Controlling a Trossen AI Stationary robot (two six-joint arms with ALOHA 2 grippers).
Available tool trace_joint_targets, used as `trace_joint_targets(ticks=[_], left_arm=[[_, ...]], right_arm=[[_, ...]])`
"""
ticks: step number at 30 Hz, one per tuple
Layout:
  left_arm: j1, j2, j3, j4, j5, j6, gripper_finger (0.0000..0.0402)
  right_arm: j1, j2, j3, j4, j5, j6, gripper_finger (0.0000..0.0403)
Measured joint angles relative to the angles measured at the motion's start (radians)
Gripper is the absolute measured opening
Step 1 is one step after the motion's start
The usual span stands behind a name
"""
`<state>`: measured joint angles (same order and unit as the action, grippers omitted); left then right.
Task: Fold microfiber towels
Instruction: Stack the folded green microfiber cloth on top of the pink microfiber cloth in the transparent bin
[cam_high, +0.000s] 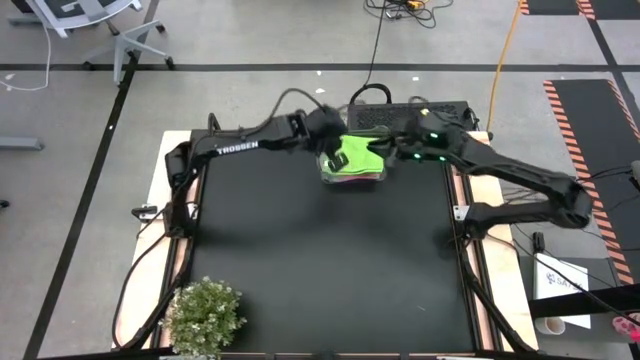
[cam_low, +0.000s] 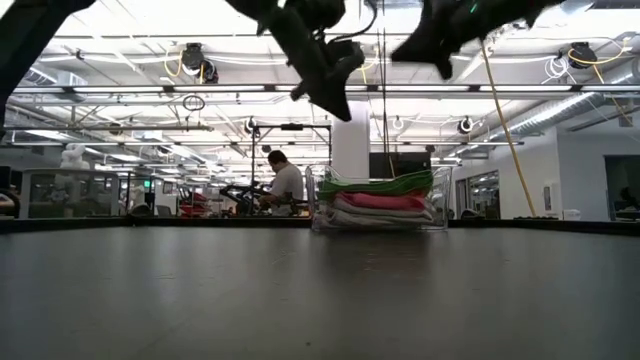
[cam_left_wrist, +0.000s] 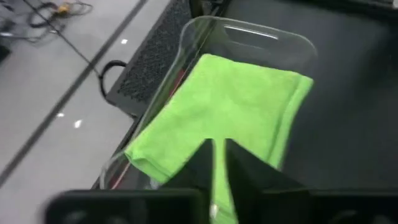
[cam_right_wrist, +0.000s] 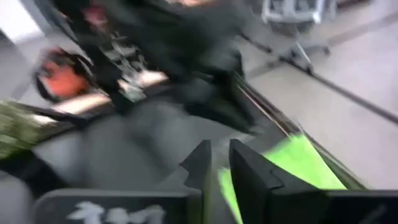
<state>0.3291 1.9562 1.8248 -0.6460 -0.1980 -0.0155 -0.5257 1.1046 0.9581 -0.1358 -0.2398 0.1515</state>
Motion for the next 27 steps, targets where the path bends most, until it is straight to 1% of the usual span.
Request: trace_joint_targets(ticks=[1,2,3,5,6,8,10,12,18,21,23,25,27], left_arm=[[0.022,0.008,0.000,0.016,0.040,0.013,0.0025],[0.040,0.017,0.000,0.056,0.080,0.022,0.0013],[0.057,0.026,0.000,0.089,0.109,0.021,0.0010],[0.080,0.050,0.000,0.102,0.150,0.009,0.0006],[0.086,0.066,0.000,0.125,0.171,0.006,0.0004],[0.094,0.098,0.000,0.128,0.209,-0.005,0.0003],[0.094,0.131,0.000,0.125,0.221,-0.005,0.0002],[0.085,0.163,0.000,0.121,0.209,-0.003,0.0002],[0.054,0.252,0.000,0.113,0.149,0.013,0.0001],[0.054,0.285,0.000,0.026,0.142,-0.003,0.0001],[0.051,0.285,0.001,-0.051,0.121,-0.002,0.0001],[0.042,0.283,0.002,-0.125,0.078,0.016,0.0001],[0.036,0.280,0.000,-0.156,0.046,0.026,0.0001]], right_arm=[[0.016,-0.038,0.000,-0.004,0.000,0.012,0.0043],[0.029,-0.075,0.000,-0.014,0.002,0.018,0.0034],[0.039,-0.109,0.000,-0.023,0.003,0.020,0.0025],[0.057,-0.168,0.000,-0.018,0.006,0.023,0.0008],[0.065,-0.194,0.000,-0.015,0.024,0.036,0.0004],[0.077,-0.239,0.000,-0.024,0.084,0.062,0.0004],[0.084,-0.275,0.000,-0.031,0.126,0.071,0.0007],[0.086,-0.298,0.000,-0.044,0.159,0.073,0.0006],[0.090,-0.307,0.000,-0.068,0.161,0.117,0.0002],[0.092,-0.296,0.000,-0.072,0.161,0.125,0.0001],[0.096,-0.288,0.000,-0.075,0.161,0.124,0.0001],[0.102,-0.281,0.000,-0.074,0.161,0.124,0.0001],[0.109,-0.272,0.000,-0.073,0.161,0.123,0.0001]])
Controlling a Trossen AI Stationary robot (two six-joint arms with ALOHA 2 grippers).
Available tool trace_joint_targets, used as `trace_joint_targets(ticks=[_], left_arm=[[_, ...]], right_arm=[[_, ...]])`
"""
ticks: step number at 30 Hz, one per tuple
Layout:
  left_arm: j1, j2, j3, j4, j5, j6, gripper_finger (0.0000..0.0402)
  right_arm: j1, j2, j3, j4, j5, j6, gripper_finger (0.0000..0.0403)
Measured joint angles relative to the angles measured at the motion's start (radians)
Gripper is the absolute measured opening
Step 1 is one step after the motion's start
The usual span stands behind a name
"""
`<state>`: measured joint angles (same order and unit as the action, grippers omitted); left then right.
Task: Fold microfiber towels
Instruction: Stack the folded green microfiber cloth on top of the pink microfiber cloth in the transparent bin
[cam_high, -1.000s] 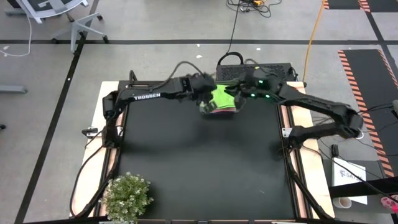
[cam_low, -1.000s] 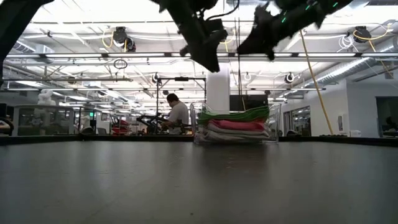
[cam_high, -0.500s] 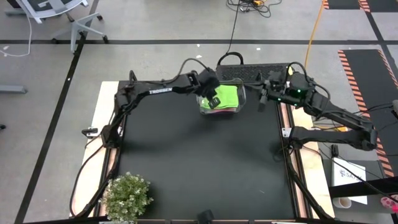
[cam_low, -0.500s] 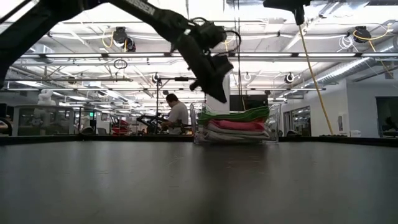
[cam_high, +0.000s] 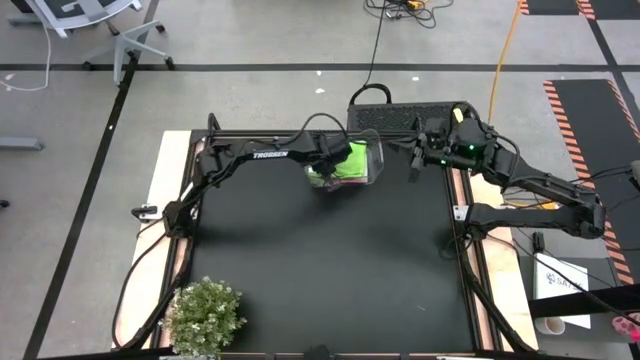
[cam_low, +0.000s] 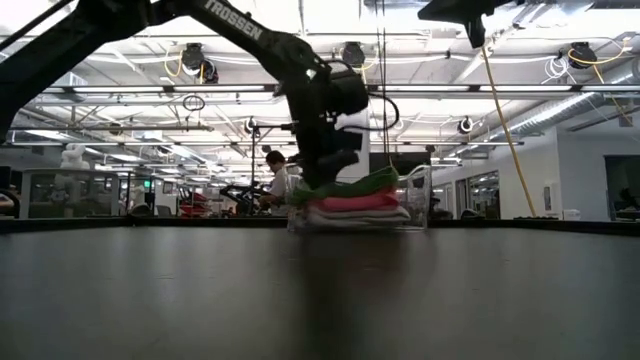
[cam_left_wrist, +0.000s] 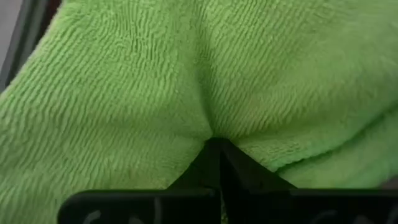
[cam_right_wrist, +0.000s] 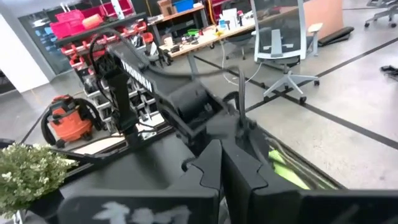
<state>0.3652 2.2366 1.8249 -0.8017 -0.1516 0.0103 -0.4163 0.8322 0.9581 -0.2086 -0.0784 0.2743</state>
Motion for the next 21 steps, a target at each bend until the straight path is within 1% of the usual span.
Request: trace_joint_targets(ticks=[6,10,13,16,18,21], left_arm=[[-0.018,-0.091,-0.001,0.052,0.017,-0.020,0.0000],[-0.051,-0.185,-0.001,0.012,0.021,-0.046,0.0000],[-0.086,-0.280,-0.001,-0.066,0.002,-0.082,0.0000],[-0.130,-0.382,-0.001,-0.171,-0.026,-0.129,0.0000],[-0.155,-0.443,-0.001,-0.229,-0.029,-0.158,0.0000],[-0.180,-0.523,-0.001,-0.288,-0.062,-0.215,0.0000]], right_arm=[[0.021,0.035,0.000,-0.018,-0.005,0.009,0.0001],[0.026,0.134,0.000,-0.074,-0.036,0.010,0.0000],[0.007,0.255,0.008,-0.122,-0.099,-0.001,0.0000],[-0.031,0.407,0.086,-0.256,-0.159,-0.063,0.0000],[-0.055,0.520,0.165,-0.366,-0.154,-0.142,0.0000],[-0.080,0.686,0.298,-0.491,-0.095,-0.261,0.0000]])
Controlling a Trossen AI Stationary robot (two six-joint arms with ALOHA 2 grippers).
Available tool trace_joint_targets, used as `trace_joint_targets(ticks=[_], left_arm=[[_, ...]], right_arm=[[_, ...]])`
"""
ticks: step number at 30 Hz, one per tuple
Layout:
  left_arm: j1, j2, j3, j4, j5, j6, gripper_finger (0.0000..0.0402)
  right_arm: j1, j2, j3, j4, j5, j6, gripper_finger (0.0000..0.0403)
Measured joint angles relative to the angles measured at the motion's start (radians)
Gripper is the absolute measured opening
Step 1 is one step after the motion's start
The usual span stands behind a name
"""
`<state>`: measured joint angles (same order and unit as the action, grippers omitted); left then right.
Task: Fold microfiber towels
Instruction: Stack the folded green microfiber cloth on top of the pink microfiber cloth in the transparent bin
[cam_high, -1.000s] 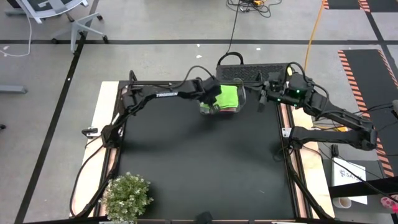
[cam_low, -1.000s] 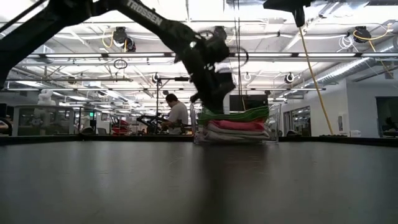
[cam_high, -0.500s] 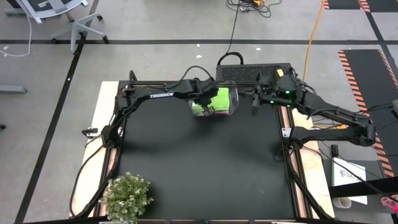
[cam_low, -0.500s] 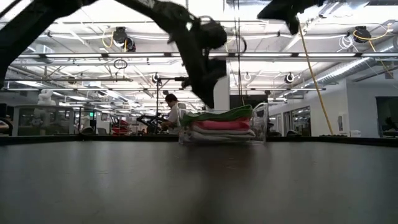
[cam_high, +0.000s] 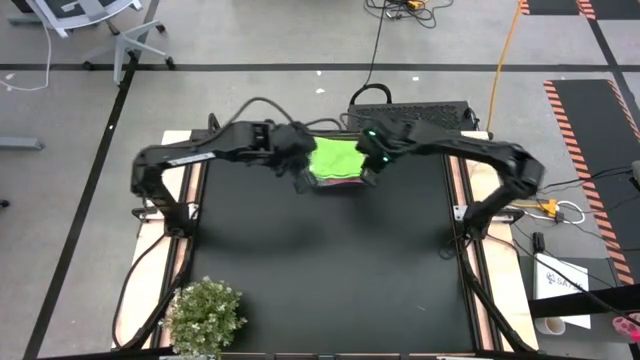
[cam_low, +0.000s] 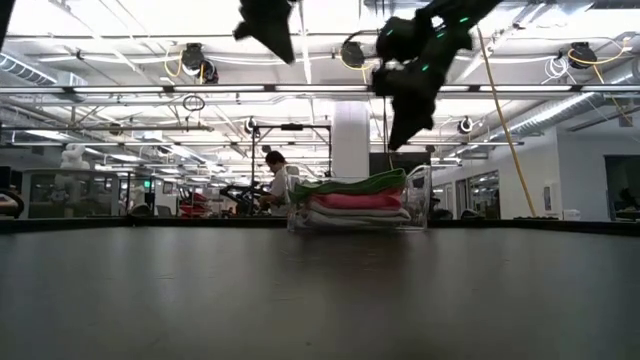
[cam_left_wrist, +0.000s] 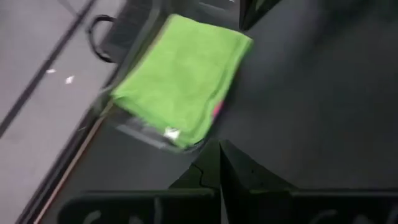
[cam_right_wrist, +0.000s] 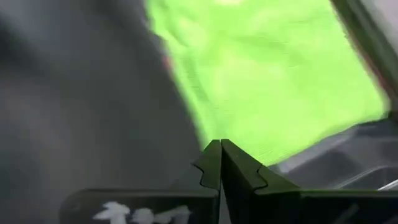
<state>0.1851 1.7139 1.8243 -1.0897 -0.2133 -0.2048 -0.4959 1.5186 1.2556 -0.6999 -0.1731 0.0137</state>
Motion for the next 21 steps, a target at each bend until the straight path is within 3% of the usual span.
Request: trace_joint_targets(ticks=[7,21], left_arm=[[-0.043,-0.080,0.001,-0.093,-0.103,-0.095,0.0001],[-0.050,-0.076,0.000,-0.139,-0.103,-0.119,0.0003]], right_arm=[[-0.038,0.253,0.212,-0.113,0.072,-0.132,0.0000],[-0.057,0.380,0.220,-0.110,0.142,-0.173,0.0000]])
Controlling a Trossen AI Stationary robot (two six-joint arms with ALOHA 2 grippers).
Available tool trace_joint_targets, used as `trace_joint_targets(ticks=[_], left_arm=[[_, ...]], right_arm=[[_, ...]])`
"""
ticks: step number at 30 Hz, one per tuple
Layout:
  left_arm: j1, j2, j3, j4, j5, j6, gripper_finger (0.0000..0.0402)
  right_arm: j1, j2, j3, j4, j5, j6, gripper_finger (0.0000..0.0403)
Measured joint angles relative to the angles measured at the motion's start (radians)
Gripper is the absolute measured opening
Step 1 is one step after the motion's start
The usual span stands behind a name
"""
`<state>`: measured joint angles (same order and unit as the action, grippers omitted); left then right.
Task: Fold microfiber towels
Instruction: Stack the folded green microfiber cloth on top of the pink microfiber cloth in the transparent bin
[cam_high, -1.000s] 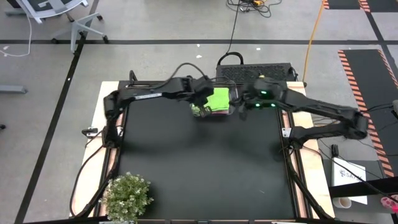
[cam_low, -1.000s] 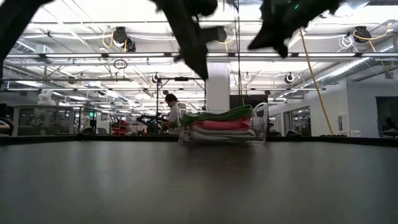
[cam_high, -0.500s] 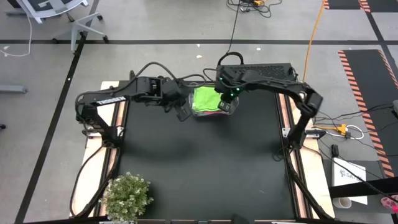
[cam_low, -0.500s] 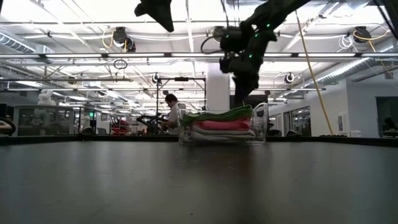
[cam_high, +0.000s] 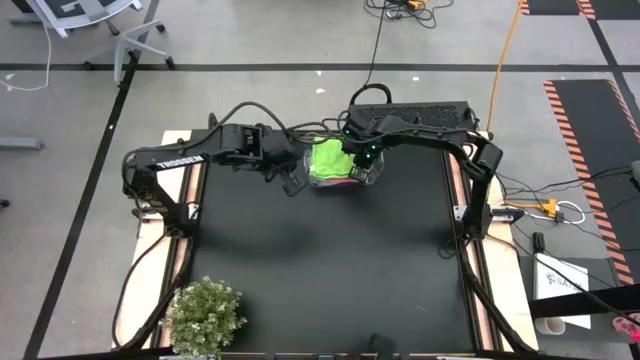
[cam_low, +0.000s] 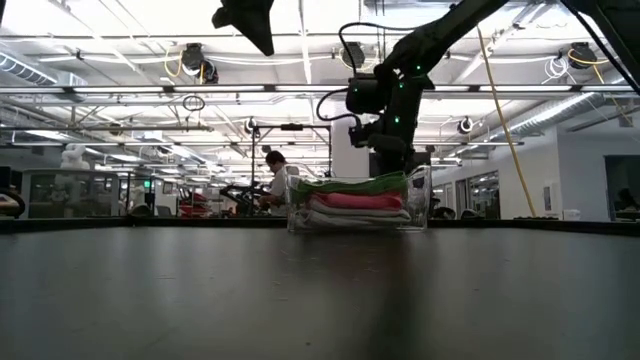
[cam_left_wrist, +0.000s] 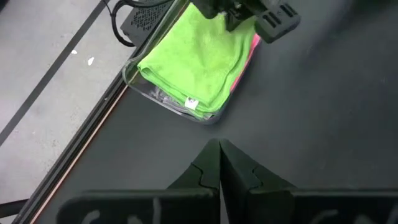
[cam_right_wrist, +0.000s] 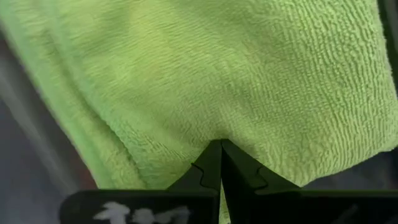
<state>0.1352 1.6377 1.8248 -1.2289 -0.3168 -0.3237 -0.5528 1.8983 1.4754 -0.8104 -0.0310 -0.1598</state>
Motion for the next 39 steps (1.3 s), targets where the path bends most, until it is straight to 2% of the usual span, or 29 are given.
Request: trace_joint_targets(ticks=[9,19,26,32,39], left_arm=[[0.000,0.001,0.000,0.000,0.000,0.000,0.0009],[0.001,0.001,0.000,0.001,0.000,0.014,0.0013],[0.000,0.001,0.000,0.001,0.000,0.014,0.0007],[0.000,0.001,0.000,0.001,0.000,0.006,0.0006],[0.000,0.001,0.000,0.002,0.000,-0.001,0.0013]], right_arm=[[-0.023,0.018,0.000,0.033,0.005,0.013,0.0000],[0.023,-0.156,0.000,-0.083,0.002,0.004,0.0000],[0.029,-0.166,-0.009,-0.086,0.001,0.024,0.0000],[0.031,-0.164,-0.110,-0.053,-0.072,0.070,0.0000],[0.030,-0.167,-0.252,0.076,-0.078,0.071,0.0000]])
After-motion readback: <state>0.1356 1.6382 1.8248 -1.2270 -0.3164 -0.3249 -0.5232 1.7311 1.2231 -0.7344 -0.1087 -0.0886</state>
